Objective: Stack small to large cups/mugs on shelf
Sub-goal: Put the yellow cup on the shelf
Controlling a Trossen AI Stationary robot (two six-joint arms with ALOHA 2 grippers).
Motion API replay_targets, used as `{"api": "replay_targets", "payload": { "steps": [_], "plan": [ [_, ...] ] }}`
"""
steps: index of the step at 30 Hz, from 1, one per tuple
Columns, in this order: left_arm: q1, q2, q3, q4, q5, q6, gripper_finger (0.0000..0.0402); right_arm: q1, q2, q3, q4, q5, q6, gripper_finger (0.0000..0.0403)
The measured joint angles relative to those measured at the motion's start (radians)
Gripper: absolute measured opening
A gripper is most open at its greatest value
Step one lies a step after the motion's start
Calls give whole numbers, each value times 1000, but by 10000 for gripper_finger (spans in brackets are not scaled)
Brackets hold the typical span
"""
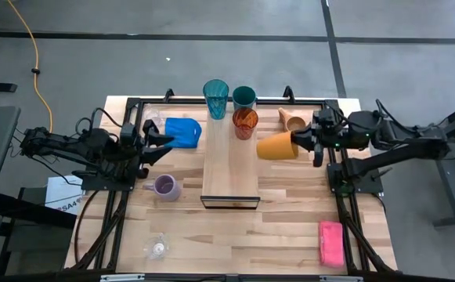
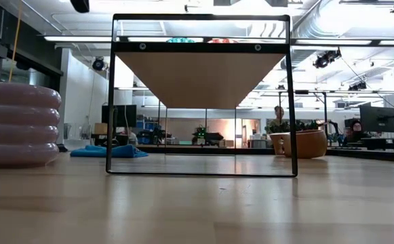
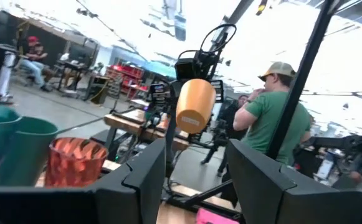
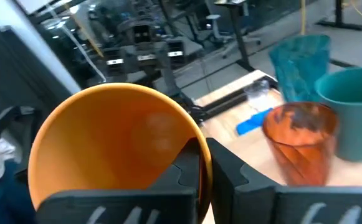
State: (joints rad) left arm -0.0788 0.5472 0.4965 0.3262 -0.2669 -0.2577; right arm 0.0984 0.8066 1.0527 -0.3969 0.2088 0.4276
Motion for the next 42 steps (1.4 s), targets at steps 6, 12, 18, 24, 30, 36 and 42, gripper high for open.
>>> {"api": "replay_targets", "payload": {
  "steps": [6, 12, 18, 24, 30, 36, 42],
  "plan": [
    [0, 1, 0, 6, 22, 0, 161, 24, -3, -3, 15, 54, -18, 0],
    [0, 0, 0, -7, 22, 2, 161, 24, -3, -3, 23, 57, -18, 0],
    [0, 1, 0, -19, 21, 0, 161, 24, -2, -3, 22, 47, -13, 0],
    [0, 1, 0, -19, 20, -1, 161, 59, 142, 117, 37, -53, -2, 0],
    [0, 1, 0, -25, 19, -1, 161, 143, 423, 431, -179, -200, -93, 0],
    [0, 1, 0, -47, 16, -1, 161, 226, 692, 706, -531, -262, -74, 0],
    [0, 1, 0, -46, 5, -1, 161, 316, 917, 853, -710, -224, -14, 0]
  ]
}}
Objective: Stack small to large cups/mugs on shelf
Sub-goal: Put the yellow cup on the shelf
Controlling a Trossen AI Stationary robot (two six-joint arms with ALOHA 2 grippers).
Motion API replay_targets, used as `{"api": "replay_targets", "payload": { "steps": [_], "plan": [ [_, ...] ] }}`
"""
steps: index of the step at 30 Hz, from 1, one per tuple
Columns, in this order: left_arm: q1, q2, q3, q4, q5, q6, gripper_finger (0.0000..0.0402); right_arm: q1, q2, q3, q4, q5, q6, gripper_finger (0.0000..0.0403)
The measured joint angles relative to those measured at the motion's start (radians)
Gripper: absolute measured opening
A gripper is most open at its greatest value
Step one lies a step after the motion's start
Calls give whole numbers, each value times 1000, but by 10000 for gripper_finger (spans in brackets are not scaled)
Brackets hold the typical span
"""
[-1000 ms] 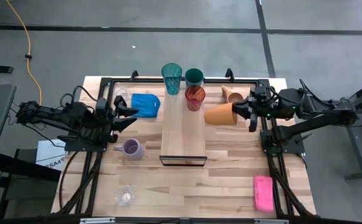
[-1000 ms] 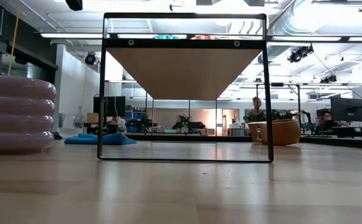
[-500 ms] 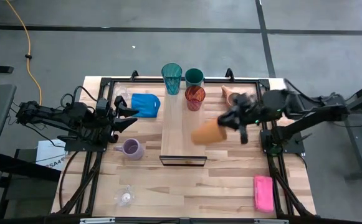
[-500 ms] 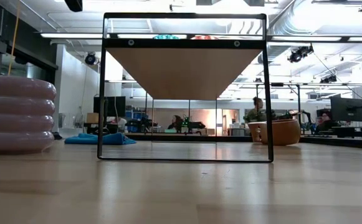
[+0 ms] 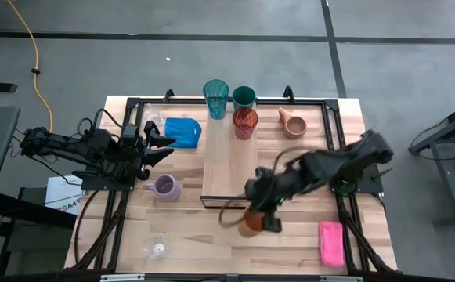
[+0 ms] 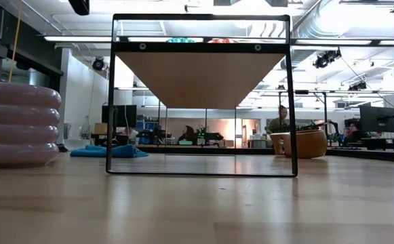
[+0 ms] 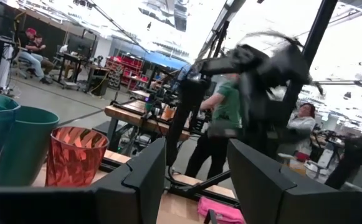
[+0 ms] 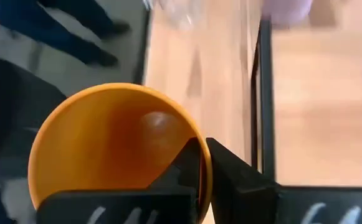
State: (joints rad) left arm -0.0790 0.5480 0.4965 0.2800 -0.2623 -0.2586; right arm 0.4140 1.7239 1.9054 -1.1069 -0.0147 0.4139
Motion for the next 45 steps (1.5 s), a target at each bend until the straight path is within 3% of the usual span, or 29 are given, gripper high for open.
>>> {"api": "replay_targets", "payload": {
  "steps": [7, 20, 25, 32, 45],
  "plan": [
    [0, 0, 0, 0, -1, 0, 161, 69, 179, 51, -98, 187, 143, 0],
    [0, 0, 0, 2, -2, 26, 161, 122, 408, 51, -71, 199, 346, 0],
    [0, 0, 0, 2, -2, 26, 161, 129, 435, 51, -45, 257, 418, 0],
    [0, -1, 0, 9, -2, 26, 161, 125, 447, 50, 66, 224, 496, 0],
    [0, -4, 0, 9, -2, 26, 161, 170, 447, 72, 18, 189, 611, 0]
  ]
}}
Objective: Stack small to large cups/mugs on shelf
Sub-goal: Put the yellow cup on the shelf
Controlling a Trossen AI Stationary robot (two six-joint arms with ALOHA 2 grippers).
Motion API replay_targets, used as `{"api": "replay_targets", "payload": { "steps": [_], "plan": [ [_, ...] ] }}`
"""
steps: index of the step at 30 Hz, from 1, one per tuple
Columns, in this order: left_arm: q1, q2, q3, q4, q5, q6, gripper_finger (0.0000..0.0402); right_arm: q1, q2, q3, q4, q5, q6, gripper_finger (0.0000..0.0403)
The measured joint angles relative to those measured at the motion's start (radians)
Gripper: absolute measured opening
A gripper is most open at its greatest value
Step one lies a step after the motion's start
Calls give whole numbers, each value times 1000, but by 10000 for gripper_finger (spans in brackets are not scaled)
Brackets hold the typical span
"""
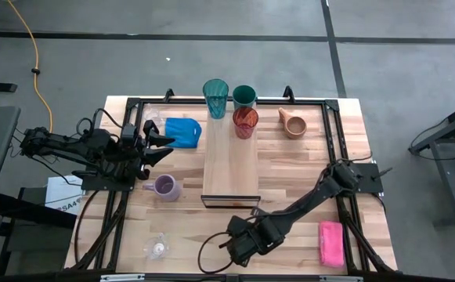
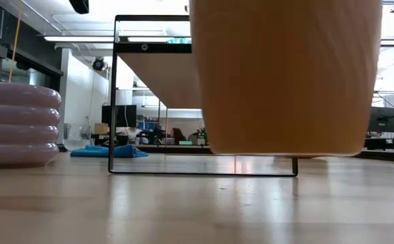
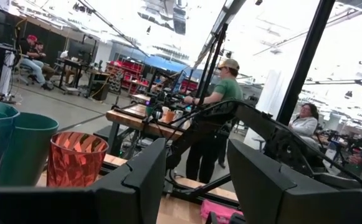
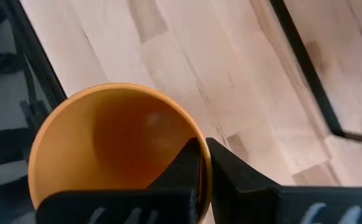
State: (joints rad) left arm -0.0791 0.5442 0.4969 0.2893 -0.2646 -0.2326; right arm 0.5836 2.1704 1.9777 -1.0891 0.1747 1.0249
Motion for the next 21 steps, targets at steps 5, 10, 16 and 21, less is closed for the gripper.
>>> {"api": "replay_targets", "payload": {
  "steps": [5, 10, 16, 21],
  "plan": [
    [0, 0, 0, 0, 0, 0, 161, 1, 1, -43, 30, 9, 107, 0],
    [0, 0, 0, 0, 0, 0, 161, 1, 1, -66, 34, 45, 191, 0],
    [0, 0, 0, 0, 0, -1, 161, 1, 25, -64, 51, 56, 262, 0],
    [0, 0, 0, 4, 0, -1, 161, 1, 39, -61, 52, 58, 288, 0]
  ]
}}
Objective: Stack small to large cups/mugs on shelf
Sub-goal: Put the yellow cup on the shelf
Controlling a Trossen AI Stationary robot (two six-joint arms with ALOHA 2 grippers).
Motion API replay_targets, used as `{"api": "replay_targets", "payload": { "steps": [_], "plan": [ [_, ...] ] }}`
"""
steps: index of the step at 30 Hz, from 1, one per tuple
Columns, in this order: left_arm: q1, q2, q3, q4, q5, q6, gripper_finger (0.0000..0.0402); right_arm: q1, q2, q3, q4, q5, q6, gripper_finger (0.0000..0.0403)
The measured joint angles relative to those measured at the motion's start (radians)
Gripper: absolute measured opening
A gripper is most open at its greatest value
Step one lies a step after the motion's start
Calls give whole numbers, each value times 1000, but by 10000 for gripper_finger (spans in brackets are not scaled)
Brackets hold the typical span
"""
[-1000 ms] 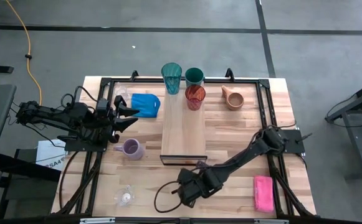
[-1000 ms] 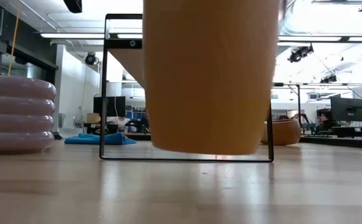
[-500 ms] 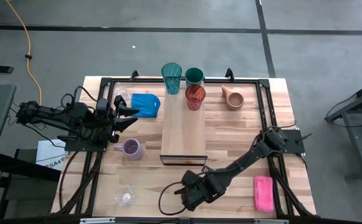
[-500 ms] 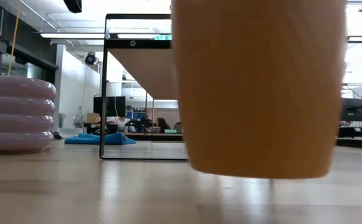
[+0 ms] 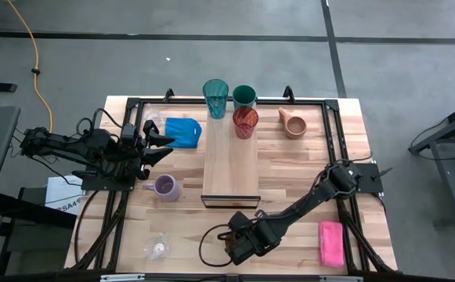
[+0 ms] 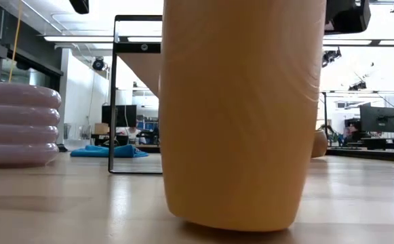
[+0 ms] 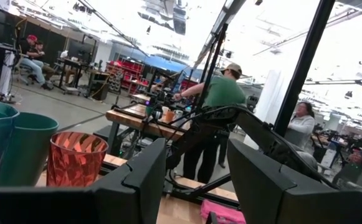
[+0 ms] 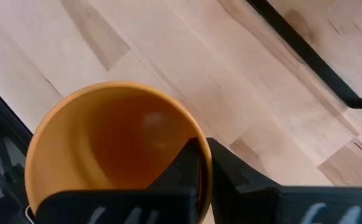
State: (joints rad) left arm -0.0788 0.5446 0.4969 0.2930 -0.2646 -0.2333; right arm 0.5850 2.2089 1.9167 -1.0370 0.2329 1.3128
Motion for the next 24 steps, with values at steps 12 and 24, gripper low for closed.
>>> {"api": "replay_targets", "payload": {
  "steps": [12, 24],
  "plan": [
    [0, 0, 0, 4, 0, 0, 161, -1, 4, 8, 16, -4, 7, 0],
    [0, 0, 0, 4, 0, 0, 161, -2, -6, 6, 17, 1, -34, 97]
  ]
}}
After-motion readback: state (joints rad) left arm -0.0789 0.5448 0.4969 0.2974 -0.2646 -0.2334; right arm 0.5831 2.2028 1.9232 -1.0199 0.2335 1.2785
